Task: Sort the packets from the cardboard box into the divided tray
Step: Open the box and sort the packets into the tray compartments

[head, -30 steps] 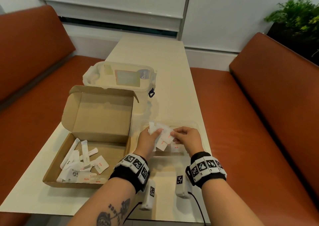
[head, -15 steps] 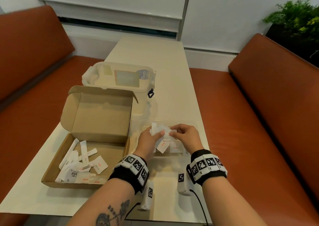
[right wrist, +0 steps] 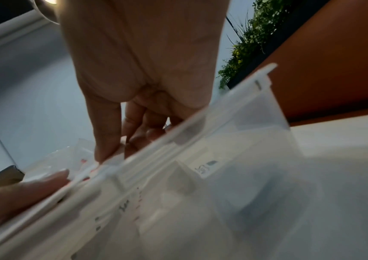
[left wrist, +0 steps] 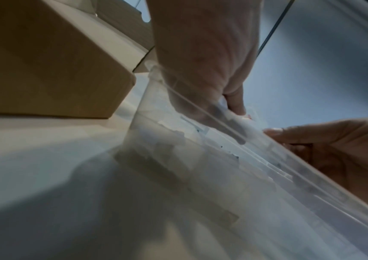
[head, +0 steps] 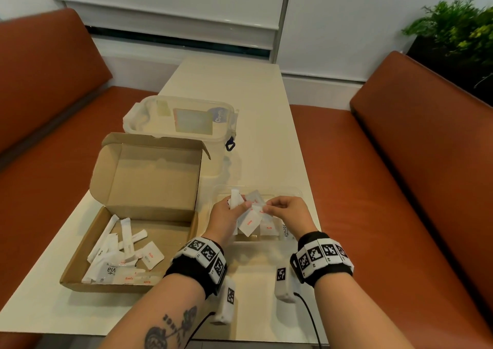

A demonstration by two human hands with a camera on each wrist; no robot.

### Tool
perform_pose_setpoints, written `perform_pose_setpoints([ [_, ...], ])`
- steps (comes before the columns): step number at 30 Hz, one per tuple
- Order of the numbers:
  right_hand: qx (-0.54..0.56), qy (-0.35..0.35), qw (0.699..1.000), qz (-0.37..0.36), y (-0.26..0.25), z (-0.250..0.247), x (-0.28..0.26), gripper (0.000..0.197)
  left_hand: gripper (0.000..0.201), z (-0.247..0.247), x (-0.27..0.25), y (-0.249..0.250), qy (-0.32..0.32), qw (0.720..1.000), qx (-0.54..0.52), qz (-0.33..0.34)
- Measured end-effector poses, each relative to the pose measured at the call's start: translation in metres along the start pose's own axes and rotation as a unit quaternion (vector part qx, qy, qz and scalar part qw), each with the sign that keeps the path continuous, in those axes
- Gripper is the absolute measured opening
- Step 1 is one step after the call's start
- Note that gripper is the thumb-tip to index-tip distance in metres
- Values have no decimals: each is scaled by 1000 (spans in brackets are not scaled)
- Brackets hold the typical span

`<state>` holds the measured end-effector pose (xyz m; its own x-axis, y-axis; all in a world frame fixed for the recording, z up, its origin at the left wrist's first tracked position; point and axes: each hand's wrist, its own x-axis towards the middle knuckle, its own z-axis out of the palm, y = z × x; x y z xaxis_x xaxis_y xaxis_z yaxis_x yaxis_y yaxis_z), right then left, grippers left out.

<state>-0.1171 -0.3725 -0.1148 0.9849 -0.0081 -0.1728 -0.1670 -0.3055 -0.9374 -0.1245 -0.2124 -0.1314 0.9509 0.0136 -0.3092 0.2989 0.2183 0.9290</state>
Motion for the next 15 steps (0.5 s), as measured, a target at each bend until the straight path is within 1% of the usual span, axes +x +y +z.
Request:
perform_pose_setpoints([
  [1, -2, 0, 1000, -5, -1, -1, 1, 11, 11, 0, 0, 0, 4, 1000, 3, 1],
  [3, -14, 9, 1000, -13, -2, -4, 1, 14, 13, 0, 1, -1, 19, 1000, 4, 5],
  [6, -45, 49, 998, -16, 2, -11, 0, 11, 19, -2, 4, -3, 58, 998, 16, 20],
  [8, -101, 56, 993, -8, 7, -14, -1, 10, 20, -5, 4, -4, 76, 996, 21, 31],
  [10, -166, 41, 985, 0, 12, -14, -2, 9, 20, -5, 5, -5, 83, 996, 23, 38],
  [13, -276, 23, 961, -9, 16, -7, -1, 7, 19, -5, 5, -5, 89, 995, 22, 39],
  [15, -314, 32, 949, -16, 19, -2, -1, 5, 20, -4, 5, -4, 87, 995, 20, 34],
])
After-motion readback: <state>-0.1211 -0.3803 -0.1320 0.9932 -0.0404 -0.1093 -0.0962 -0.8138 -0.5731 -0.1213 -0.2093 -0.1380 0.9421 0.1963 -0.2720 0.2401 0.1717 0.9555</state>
